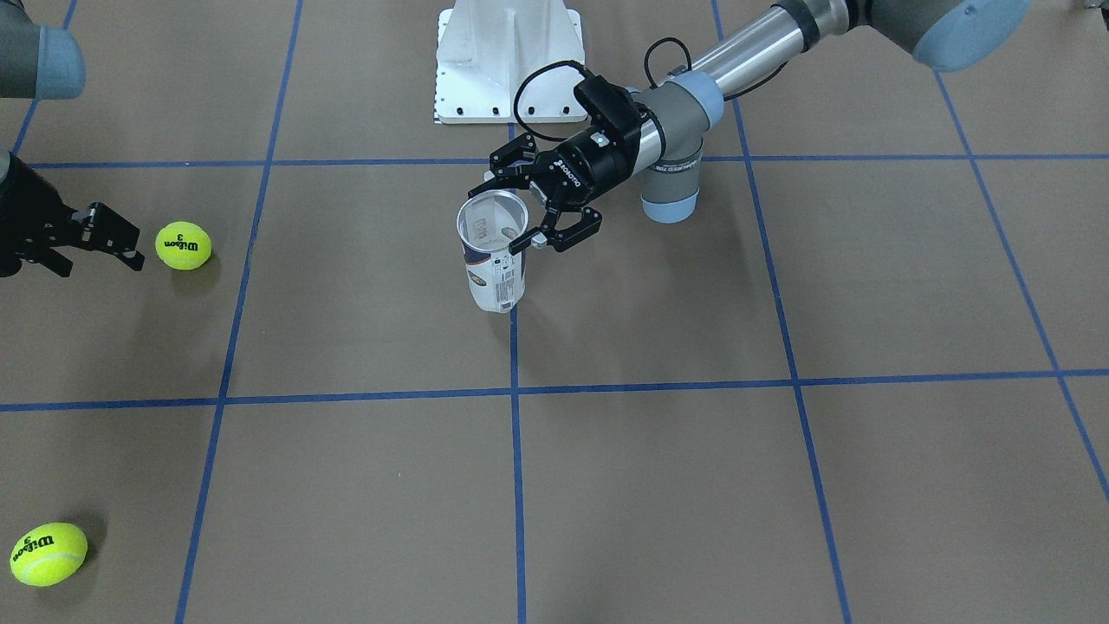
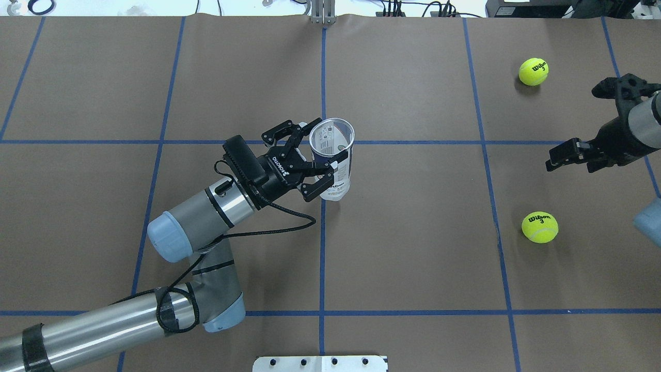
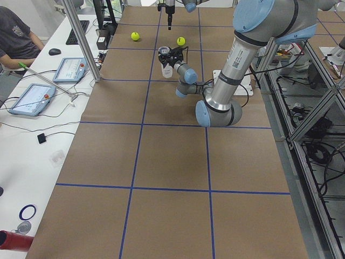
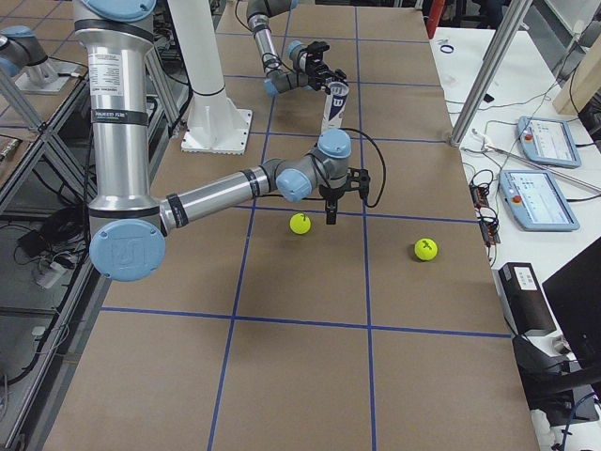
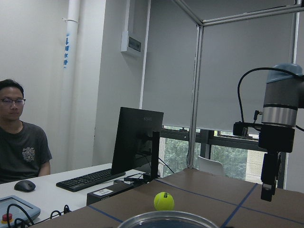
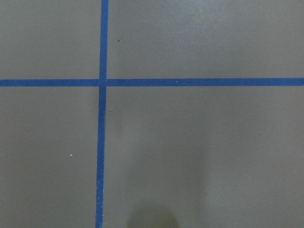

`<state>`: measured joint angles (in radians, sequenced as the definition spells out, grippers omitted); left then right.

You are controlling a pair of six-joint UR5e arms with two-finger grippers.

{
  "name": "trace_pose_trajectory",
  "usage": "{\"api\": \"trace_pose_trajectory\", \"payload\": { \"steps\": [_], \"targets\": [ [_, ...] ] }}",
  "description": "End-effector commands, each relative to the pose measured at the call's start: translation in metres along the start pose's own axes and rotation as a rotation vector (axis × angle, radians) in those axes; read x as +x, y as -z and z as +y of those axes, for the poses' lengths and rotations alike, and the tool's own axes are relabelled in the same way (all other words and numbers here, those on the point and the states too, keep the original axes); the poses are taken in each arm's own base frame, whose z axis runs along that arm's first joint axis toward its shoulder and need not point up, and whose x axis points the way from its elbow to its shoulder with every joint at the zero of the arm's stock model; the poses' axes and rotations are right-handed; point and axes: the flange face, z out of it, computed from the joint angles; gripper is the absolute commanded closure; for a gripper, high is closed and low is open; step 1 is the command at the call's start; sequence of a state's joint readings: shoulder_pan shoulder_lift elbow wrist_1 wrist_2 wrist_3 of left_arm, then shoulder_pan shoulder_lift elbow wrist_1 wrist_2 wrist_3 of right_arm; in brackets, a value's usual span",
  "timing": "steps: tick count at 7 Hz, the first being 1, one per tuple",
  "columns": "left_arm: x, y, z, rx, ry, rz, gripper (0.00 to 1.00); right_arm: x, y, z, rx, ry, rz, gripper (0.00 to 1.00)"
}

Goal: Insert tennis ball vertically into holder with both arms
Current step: 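Grasp the nearer yellow ball with the right gripper while the left holds the can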

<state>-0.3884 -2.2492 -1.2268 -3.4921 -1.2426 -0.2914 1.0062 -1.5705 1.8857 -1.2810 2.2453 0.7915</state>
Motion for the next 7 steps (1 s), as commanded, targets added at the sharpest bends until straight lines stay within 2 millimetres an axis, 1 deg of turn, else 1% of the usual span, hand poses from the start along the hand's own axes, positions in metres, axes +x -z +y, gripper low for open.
{"api": "trace_pose_trajectory", "payload": {
  "steps": [1, 3, 4, 5, 6, 7],
  "targets": [
    [-0.002, 0.005, 0.004, -0.007, -0.029, -0.001, 0.24, -0.016, -0.025, 0.017, -0.036, 0.034, 0.013, 0.0],
    [-0.002, 0.006, 0.004, -0.003, -0.026, 0.001, 0.24, -0.025, -0.044, 0.034, -0.083, 0.059, 0.019, 0.0],
    [-0.002, 0.006, 0.004, -0.003, -0.026, 0.001, 0.24, -0.023, -0.054, 0.044, -0.106, 0.062, 0.031, 0.0],
    [-0.002, 0.006, 0.004, -0.004, -0.026, 0.0, 0.24, -0.021, -0.07, 0.052, -0.112, 0.076, 0.07, 0.0],
    [-0.003, 0.007, 0.005, -0.006, -0.027, 0.0, 0.24, -0.021, -0.085, 0.056, -0.132, 0.081, 0.085, 0.0],
    [-0.003, 0.008, 0.006, -0.008, -0.028, -0.001, 0.24, -0.027, -0.087, 0.058, -0.135, 0.049, 0.081, 0.0]
  ]
}}
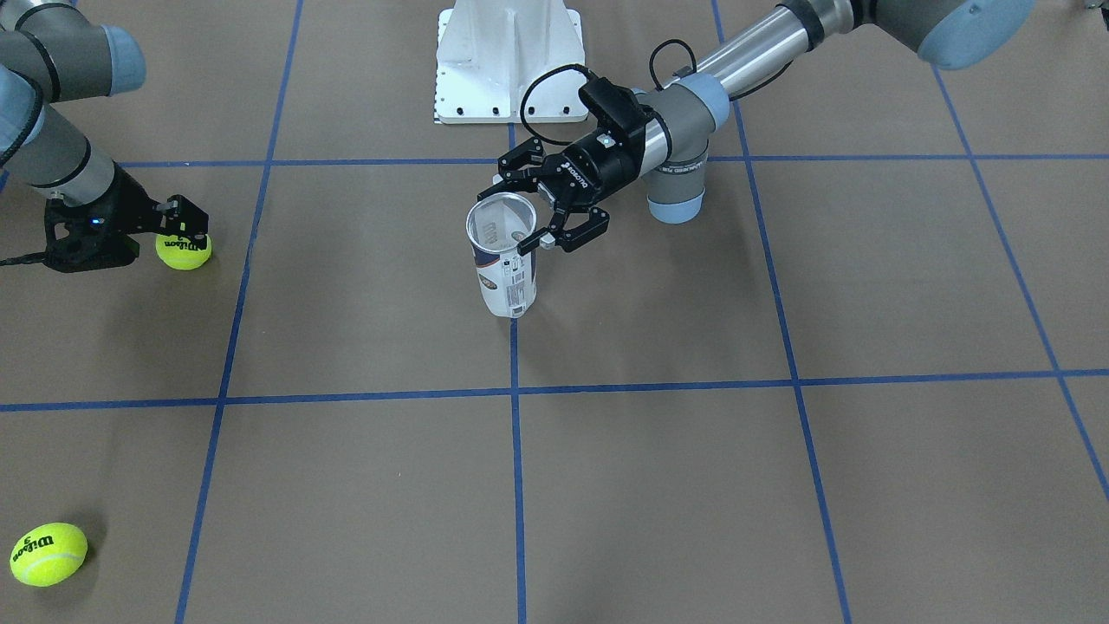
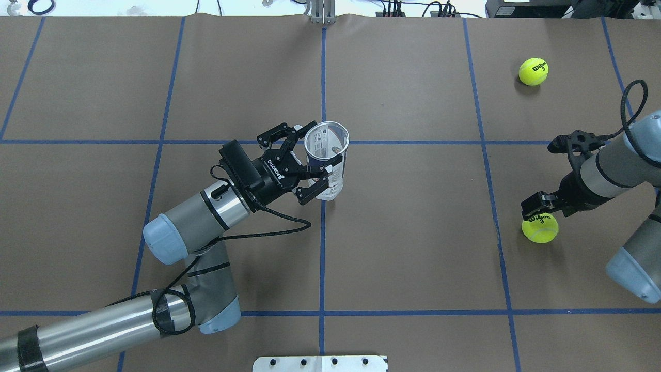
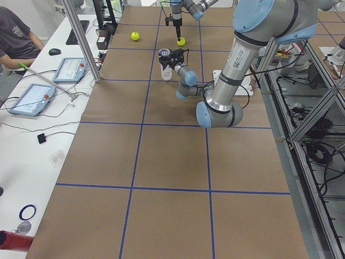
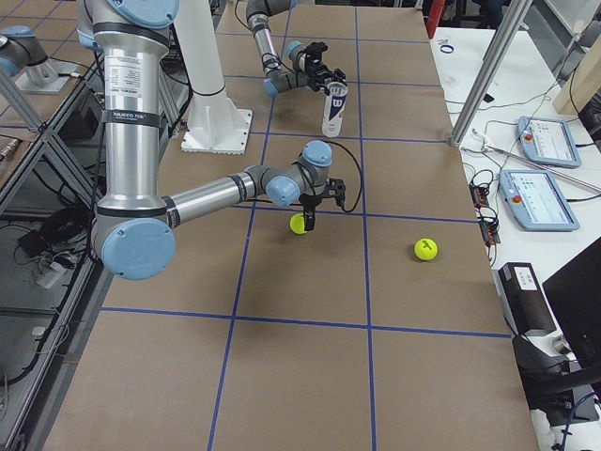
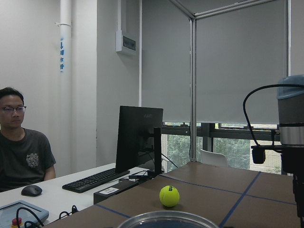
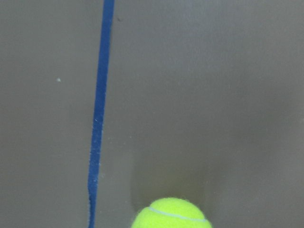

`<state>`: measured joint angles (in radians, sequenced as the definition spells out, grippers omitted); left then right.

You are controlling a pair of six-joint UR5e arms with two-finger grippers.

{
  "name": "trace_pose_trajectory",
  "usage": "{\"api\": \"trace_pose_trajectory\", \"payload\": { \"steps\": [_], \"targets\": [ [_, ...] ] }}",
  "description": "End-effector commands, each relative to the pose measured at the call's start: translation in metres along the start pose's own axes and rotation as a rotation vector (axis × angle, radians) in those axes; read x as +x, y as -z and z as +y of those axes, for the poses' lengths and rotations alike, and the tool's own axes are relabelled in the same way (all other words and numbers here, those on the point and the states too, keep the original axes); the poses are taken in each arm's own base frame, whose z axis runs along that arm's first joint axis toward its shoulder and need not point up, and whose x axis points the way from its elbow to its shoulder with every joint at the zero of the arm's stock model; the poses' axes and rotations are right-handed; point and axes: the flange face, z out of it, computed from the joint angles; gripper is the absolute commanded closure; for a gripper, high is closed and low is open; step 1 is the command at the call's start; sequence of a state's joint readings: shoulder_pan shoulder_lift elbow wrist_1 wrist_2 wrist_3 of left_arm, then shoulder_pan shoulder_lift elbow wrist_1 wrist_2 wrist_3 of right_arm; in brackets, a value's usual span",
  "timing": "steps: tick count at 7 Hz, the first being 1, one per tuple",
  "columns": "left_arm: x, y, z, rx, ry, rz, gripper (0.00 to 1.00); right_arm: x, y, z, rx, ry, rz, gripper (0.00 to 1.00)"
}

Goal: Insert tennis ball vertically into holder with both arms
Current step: 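Grasp the nearer yellow ball with the right gripper while the left holds the can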

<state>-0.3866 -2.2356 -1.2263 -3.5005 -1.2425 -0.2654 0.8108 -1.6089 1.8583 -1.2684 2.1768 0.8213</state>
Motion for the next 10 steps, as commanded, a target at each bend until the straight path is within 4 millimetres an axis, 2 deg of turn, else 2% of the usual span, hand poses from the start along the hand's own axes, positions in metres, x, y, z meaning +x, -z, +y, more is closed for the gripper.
{"api": "trace_pose_trajectory", "payload": {
  "steps": [1, 3, 5, 6, 8, 9, 10],
  "targets": [
    [-0.002, 0.003, 0.003, -0.007, -0.001, -0.002, 0.24, -0.013, -0.016, 0.008, -0.025, -0.04, 0.008, 0.0],
    [-0.004, 0.009, 0.009, -0.019, -0.003, -0.003, 0.24, -0.014, -0.026, 0.01, -0.041, -0.033, 0.018, 0.0],
    [0.0, 0.01, 0.011, -0.023, -0.001, 0.001, 0.24, -0.007, -0.035, 0.007, -0.034, -0.042, 0.045, 0.0],
    [0.002, 0.01, 0.012, -0.024, -0.001, 0.003, 0.24, -0.006, -0.035, 0.006, -0.033, -0.046, 0.048, 0.04],
    [0.004, 0.01, 0.013, -0.025, 0.001, 0.006, 0.24, -0.007, -0.035, 0.007, -0.032, -0.065, 0.047, 0.88],
    [0.005, 0.007, 0.011, -0.022, 0.002, 0.005, 0.24, -0.01, -0.03, 0.007, -0.028, -0.061, 0.037, 1.0],
    [0.008, 0.005, 0.011, -0.023, 0.003, 0.007, 0.24, -0.021, -0.019, 0.007, -0.018, -0.046, 0.014, 1.0]
  ]
}}
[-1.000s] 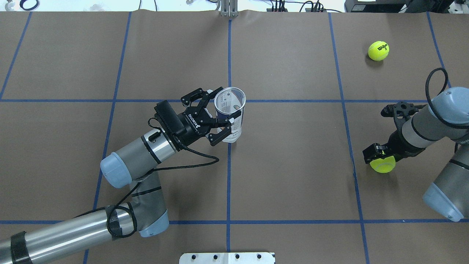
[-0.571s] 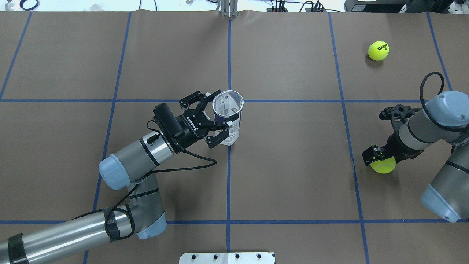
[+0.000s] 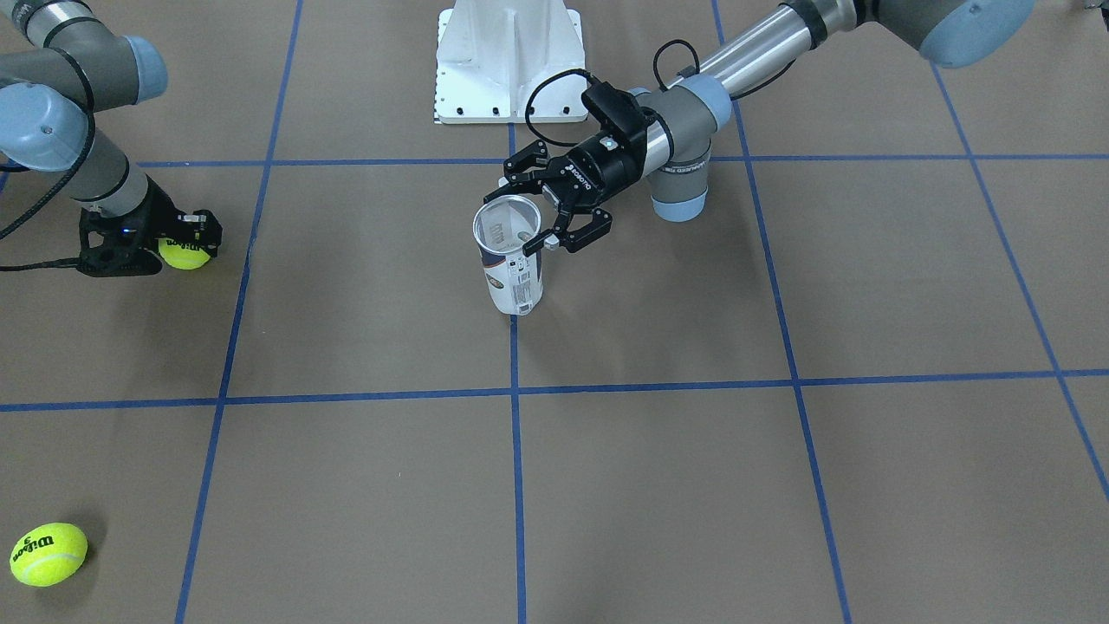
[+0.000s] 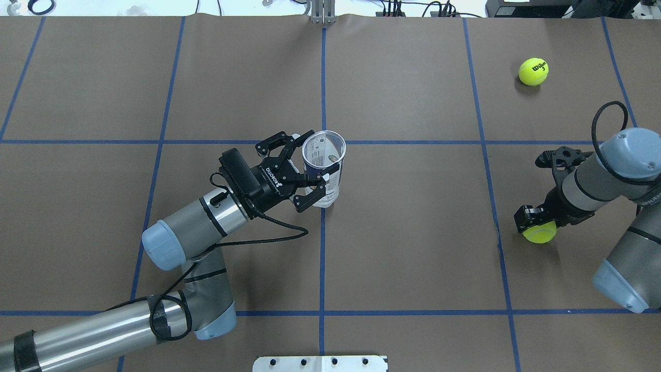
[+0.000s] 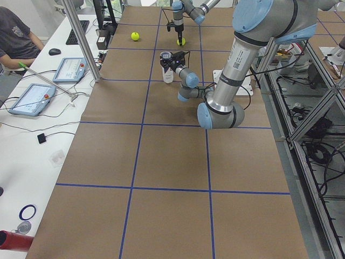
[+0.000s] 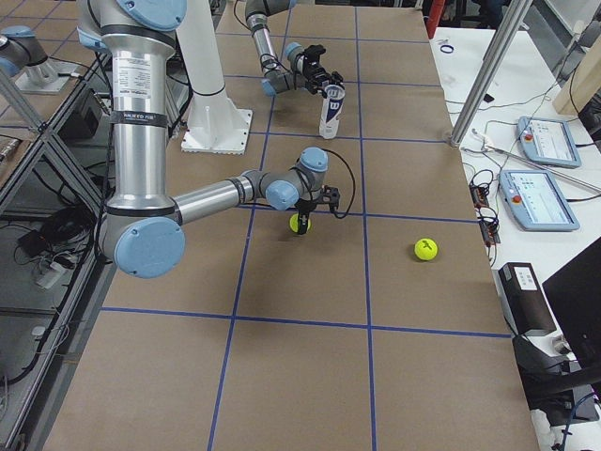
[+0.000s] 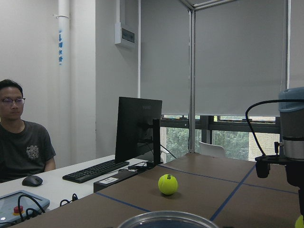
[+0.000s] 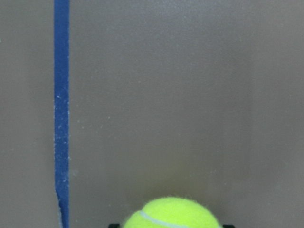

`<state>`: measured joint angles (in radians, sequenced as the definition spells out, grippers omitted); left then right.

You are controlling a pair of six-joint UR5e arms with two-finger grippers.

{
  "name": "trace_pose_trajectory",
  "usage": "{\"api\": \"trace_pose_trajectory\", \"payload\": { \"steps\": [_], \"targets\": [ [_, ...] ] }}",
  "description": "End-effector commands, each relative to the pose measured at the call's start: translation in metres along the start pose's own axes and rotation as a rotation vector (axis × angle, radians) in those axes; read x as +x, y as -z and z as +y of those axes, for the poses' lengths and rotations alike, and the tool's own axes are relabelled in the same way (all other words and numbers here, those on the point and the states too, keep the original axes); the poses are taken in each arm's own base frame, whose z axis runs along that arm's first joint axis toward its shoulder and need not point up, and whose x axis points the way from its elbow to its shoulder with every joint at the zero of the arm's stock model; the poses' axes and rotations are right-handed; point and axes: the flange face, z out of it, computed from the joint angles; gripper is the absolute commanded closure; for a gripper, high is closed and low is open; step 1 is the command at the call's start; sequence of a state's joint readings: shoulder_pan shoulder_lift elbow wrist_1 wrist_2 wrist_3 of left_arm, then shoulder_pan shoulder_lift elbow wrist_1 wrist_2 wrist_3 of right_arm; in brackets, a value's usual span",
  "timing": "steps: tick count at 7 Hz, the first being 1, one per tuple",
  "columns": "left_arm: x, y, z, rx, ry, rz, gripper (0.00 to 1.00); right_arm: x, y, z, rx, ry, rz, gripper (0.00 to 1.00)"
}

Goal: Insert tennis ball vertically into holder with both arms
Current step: 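Grasp the nearer yellow ball with the right gripper while the left holds the can, then carry the ball with the right gripper over the can's open top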

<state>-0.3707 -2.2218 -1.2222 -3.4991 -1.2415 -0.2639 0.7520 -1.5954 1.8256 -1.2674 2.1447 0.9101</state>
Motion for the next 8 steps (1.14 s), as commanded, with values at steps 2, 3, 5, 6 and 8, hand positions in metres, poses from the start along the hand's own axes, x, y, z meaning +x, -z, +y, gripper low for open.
{"api": "trace_pose_trajectory", "payload": {
  "steps": [2, 3, 5, 6, 8],
  "targets": [
    [0.006, -0.003, 0.0, 0.001, 0.005, 0.006, 0.24, -0.036, 0.067, -0.036, 0.046, -0.058, -0.104, 1.0],
    [0.007, -0.003, 0.0, 0.002, 0.007, 0.007, 0.24, -0.064, 0.101, -0.062, 0.062, -0.084, -0.119, 1.0],
    [0.006, 0.0, -0.003, 0.031, 0.014, 0.012, 0.24, -0.143, 0.165, -0.096, 0.073, -0.179, -0.133, 1.0],
    [0.004, 0.003, -0.001, 0.042, 0.019, 0.002, 0.24, -0.16, 0.185, -0.093, 0.08, -0.188, -0.151, 1.0],
    [0.001, 0.007, 0.004, 0.056, 0.023, -0.001, 0.24, -0.192, 0.215, -0.091, 0.098, -0.224, -0.21, 1.0]
  ]
}}
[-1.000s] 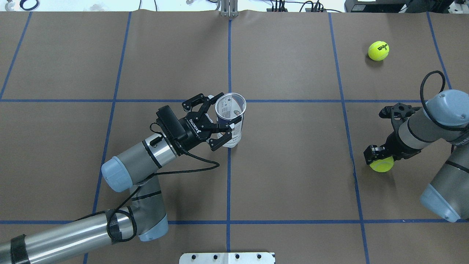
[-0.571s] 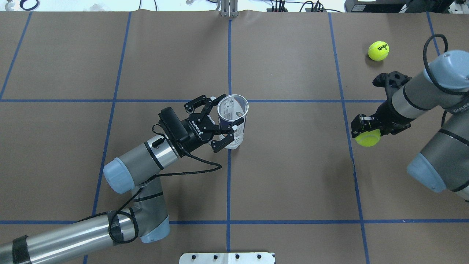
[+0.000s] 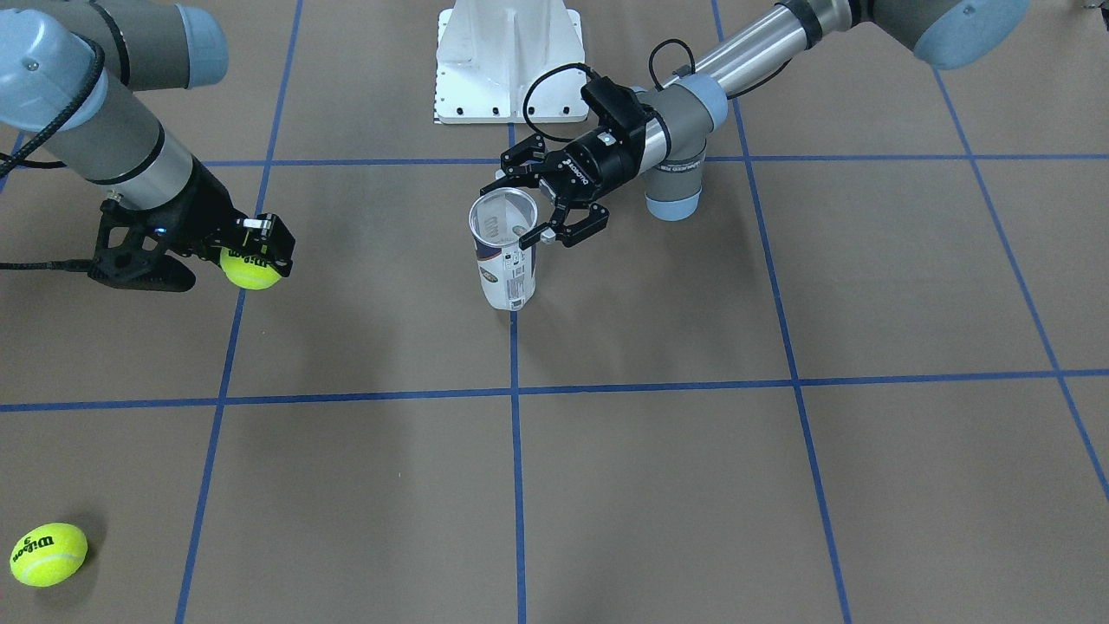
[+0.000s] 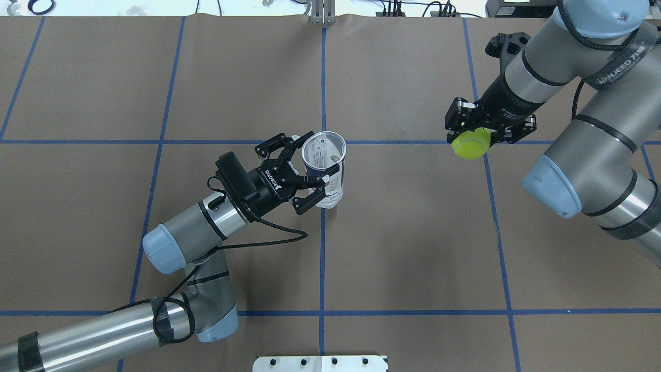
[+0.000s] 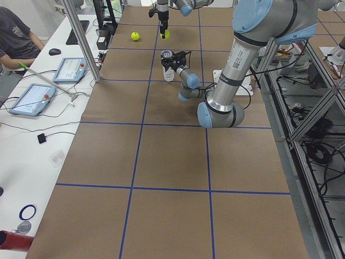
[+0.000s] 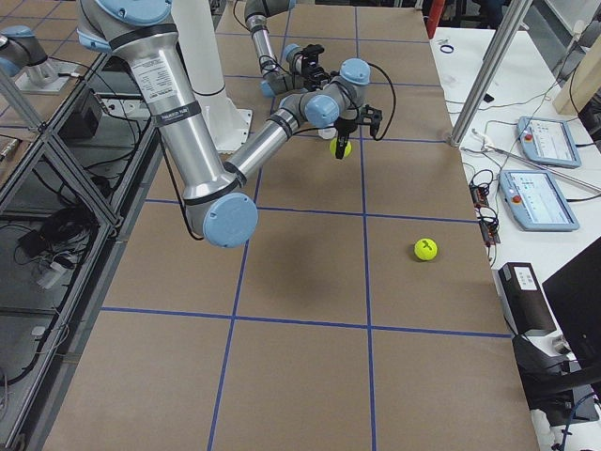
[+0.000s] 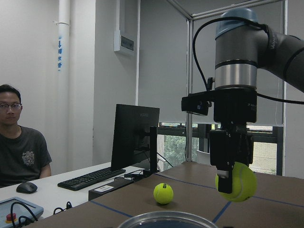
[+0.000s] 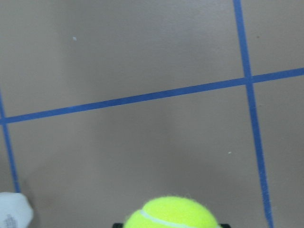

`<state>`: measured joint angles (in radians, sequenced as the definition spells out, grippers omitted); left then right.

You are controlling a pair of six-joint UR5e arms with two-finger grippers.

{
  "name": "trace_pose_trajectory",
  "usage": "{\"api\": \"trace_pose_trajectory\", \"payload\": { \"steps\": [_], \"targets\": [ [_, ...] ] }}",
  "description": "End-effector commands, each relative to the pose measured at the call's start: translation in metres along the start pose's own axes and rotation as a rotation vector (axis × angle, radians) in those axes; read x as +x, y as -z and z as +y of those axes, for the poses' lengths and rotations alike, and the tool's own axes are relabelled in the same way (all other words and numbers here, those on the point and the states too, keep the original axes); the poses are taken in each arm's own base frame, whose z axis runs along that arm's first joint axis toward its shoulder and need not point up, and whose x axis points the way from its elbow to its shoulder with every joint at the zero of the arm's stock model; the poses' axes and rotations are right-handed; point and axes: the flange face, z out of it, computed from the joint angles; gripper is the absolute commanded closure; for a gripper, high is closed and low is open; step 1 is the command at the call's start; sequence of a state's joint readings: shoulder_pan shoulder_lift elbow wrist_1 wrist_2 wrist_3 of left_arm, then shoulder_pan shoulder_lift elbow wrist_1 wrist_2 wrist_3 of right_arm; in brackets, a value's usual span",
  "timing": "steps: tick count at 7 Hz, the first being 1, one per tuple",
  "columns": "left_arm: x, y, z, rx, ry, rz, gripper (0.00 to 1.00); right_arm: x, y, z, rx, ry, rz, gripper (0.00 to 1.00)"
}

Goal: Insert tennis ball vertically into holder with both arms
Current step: 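Carry the ball with the right gripper over the can's open top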

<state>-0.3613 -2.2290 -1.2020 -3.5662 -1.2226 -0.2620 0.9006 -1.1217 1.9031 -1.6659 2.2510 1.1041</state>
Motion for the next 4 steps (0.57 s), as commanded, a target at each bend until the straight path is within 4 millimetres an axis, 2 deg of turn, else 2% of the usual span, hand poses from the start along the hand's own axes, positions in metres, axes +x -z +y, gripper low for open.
{"api": "trace_pose_trajectory", "payload": {
  "steps": [1, 2, 4],
  "targets": [
    [0.0, 0.003, 0.003, 0.003, 0.003, -0.001, 0.24, -0.049, 0.032, 0.008, 0.019, -0.065, -0.072, 1.0],
    [0.009, 0.005, 0.011, -0.012, 0.008, 0.008, 0.24, -0.078, 0.054, 0.021, 0.021, -0.041, -0.126, 1.0],
    [0.012, 0.007, 0.017, -0.023, 0.01, 0.01, 0.23, -0.091, 0.056, 0.027, 0.018, -0.039, -0.139, 1.0]
  ]
}}
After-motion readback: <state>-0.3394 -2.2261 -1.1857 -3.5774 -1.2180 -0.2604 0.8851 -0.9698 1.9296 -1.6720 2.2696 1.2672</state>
